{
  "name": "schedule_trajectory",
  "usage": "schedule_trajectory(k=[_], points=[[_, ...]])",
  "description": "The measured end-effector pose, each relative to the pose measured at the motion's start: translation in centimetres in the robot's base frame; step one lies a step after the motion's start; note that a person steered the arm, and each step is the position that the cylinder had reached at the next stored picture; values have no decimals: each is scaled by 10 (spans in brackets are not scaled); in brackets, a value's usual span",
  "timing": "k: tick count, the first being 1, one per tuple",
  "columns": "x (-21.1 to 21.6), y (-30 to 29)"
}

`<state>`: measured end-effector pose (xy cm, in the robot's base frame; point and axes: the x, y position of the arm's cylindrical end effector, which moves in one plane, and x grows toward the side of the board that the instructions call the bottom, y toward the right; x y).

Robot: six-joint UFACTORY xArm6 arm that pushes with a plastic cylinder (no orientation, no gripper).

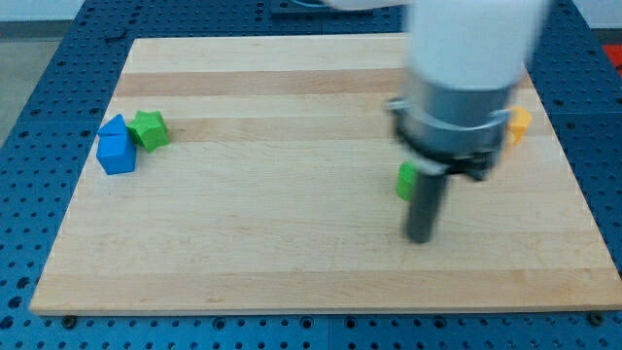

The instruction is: Slide the green circle towards the bottom center of the board

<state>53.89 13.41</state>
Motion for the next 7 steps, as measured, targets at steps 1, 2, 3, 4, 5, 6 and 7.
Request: schedule_trajectory(k=[1,2,3,4,5,6,7], points=[[-38,69],[-54,65],[-54,38],[-63,7],[-69,-43],[-69,-98],[-69,-101]])
